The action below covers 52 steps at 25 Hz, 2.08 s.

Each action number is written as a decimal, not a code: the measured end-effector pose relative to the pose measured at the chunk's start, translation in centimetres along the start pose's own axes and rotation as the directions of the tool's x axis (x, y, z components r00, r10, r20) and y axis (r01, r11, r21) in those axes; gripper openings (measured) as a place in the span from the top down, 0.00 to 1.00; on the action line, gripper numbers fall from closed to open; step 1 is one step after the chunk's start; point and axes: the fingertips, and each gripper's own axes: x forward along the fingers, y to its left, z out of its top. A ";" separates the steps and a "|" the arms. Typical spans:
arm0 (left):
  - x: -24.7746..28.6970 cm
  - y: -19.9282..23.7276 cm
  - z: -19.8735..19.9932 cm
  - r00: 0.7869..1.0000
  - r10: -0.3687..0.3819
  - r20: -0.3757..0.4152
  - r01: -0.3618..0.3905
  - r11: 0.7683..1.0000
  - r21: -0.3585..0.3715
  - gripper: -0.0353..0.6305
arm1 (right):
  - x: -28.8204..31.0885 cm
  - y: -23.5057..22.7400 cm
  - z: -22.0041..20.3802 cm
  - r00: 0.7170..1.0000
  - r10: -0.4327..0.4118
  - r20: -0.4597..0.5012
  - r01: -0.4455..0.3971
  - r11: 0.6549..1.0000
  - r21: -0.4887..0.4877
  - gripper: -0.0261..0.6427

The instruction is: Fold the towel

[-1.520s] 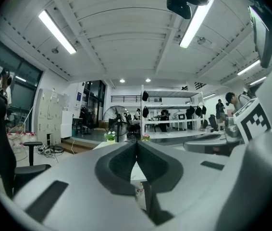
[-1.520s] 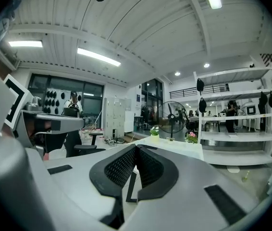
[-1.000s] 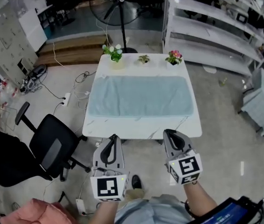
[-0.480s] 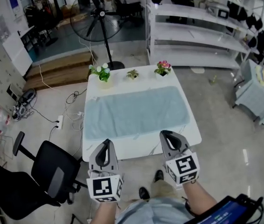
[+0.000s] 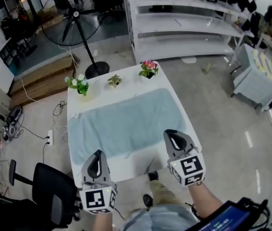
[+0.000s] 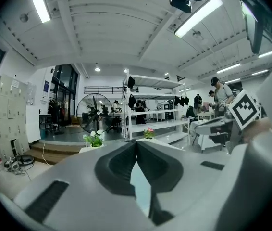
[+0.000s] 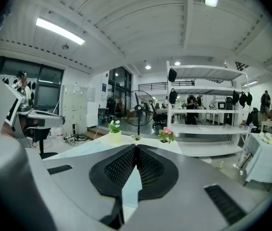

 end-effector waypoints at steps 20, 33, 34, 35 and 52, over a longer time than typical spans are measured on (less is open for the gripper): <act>17.8 1.5 2.0 0.997 -0.004 -0.073 0.005 1.000 0.013 0.94 | 10.2 -18.6 -4.8 0.969 -0.167 -0.185 0.183 0.980 0.074 0.90; 20.5 2.9 -1.3 0.993 -0.003 -0.118 0.003 1.000 0.004 0.94 | 12.7 -20.1 -9.2 0.952 -0.144 -0.272 0.175 0.980 0.095 0.83; 20.8 2.9 -1.5 0.992 -0.003 -0.129 0.003 1.000 0.004 0.94 | 12.9 -20.0 -10.0 0.948 -0.139 -0.286 0.174 0.980 0.099 0.83; 21.1 2.8 -1.7 0.990 -0.004 -0.139 0.004 1.000 0.003 0.94 | 13.0 -19.9 -10.8 0.944 -0.135 -0.302 0.173 0.980 0.101 0.83; 21.9 2.0 -6.7 0.976 -0.033 -0.216 0.030 0.999 -0.021 0.94 | 11.8 -19.0 -19.8 0.823 -0.109 -0.558 0.210 0.970 0.120 0.83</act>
